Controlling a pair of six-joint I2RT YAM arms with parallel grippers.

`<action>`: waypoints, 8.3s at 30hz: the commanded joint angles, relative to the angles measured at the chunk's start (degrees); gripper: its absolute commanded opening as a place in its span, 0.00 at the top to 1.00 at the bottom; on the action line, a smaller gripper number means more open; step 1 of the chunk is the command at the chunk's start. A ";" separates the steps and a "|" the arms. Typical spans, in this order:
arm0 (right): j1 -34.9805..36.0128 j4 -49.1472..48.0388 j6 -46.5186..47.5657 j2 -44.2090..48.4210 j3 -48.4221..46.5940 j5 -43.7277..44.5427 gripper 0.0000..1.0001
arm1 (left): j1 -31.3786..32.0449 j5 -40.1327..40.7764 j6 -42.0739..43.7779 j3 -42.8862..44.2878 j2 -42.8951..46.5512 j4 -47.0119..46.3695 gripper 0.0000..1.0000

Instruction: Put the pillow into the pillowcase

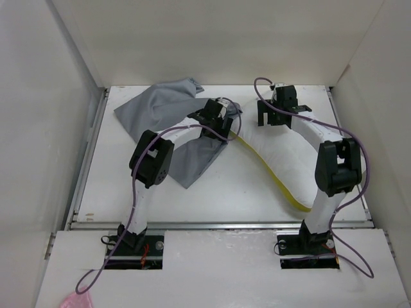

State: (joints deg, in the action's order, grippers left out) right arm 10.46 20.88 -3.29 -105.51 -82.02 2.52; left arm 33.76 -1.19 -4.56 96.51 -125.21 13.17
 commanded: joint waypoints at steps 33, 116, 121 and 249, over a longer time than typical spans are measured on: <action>-7.29 -4.63 -7.35 24.91 12.67 8.11 1.00 | -1.41 -0.22 -2.91 6.31 12.27 6.86 1.00; 7.65 -22.71 4.95 -17.65 -16.27 -31.51 1.00 | -1.94 11.03 -16.62 17.65 9.73 22.25 1.00; 8.43 -35.99 3.90 -1.64 6.73 -36.26 1.00 | -1.94 12.70 -18.02 22.30 7.09 23.39 1.00; 29.44 -32.74 -8.65 13.24 20.86 -9.91 1.00 | 25.02 24.14 -43.35 -26.47 35.20 18.73 1.00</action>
State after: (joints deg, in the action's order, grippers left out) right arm 39.55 0.82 -7.81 -91.00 -56.16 -2.81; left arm 55.31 21.45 -51.18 65.49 -93.01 27.81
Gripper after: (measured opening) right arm 0.022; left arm 0.009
